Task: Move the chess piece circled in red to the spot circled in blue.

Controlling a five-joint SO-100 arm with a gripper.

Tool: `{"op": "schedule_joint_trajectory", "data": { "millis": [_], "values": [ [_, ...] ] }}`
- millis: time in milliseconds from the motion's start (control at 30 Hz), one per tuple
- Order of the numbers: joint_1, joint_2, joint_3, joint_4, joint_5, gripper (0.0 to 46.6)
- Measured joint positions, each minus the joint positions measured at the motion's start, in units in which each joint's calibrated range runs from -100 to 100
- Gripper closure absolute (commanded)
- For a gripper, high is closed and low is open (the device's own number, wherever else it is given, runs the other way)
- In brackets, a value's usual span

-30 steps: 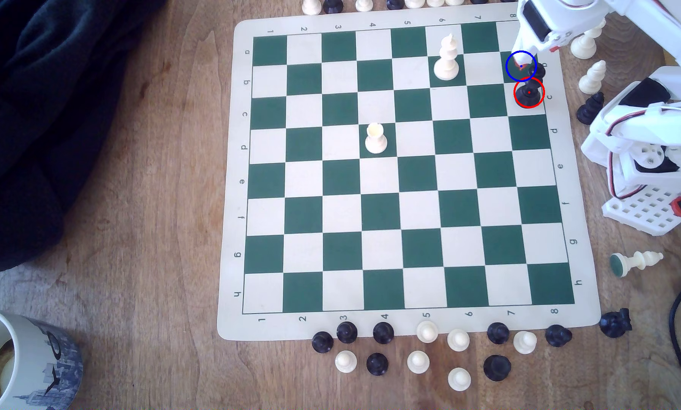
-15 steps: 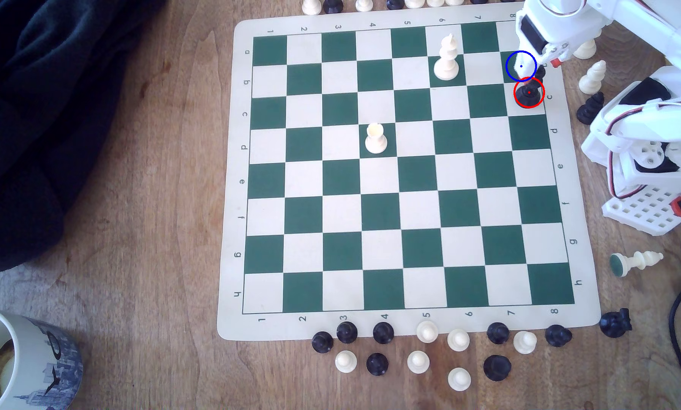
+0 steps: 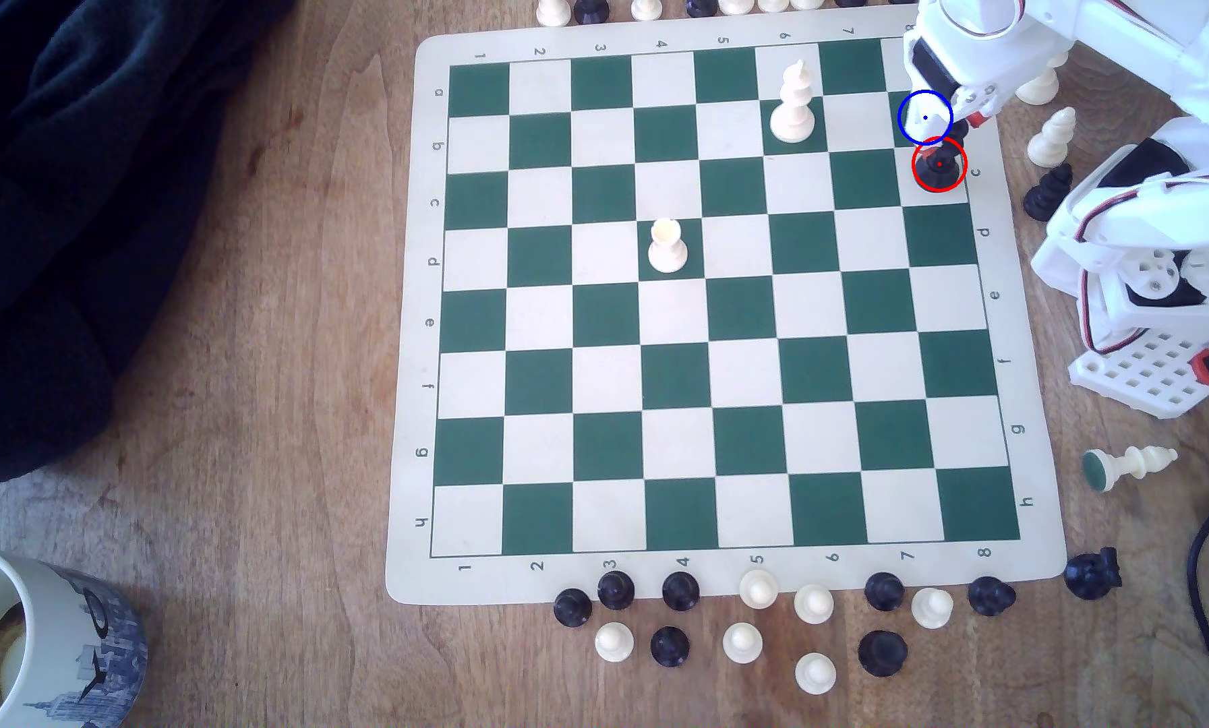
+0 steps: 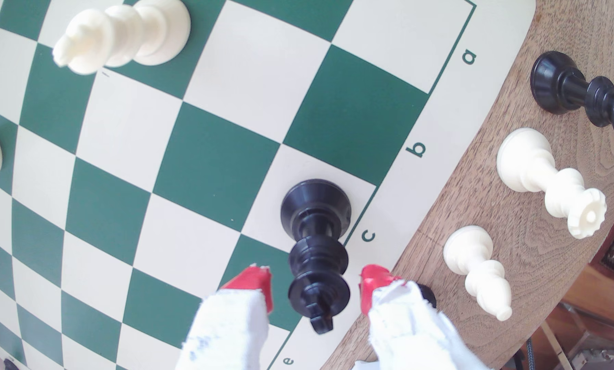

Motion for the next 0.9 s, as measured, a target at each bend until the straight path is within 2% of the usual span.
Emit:
{"op": "schedule_joint_trajectory", "data": {
  "millis": [167,200,267,467,900],
  "values": [
    [0.00,0.75,0.27,-1.20,0.00,35.8],
    [0.00,0.92,0.27,-1.20,0.00,39.3],
    [-0.22,1.01,0.27,-1.20,0.00,43.0],
    [-0.74,1.01,0.27,-1.20,-0.20,46.4],
    [-0.59,0.17,0.00,1.83,-0.15,46.4]
  ]
}}
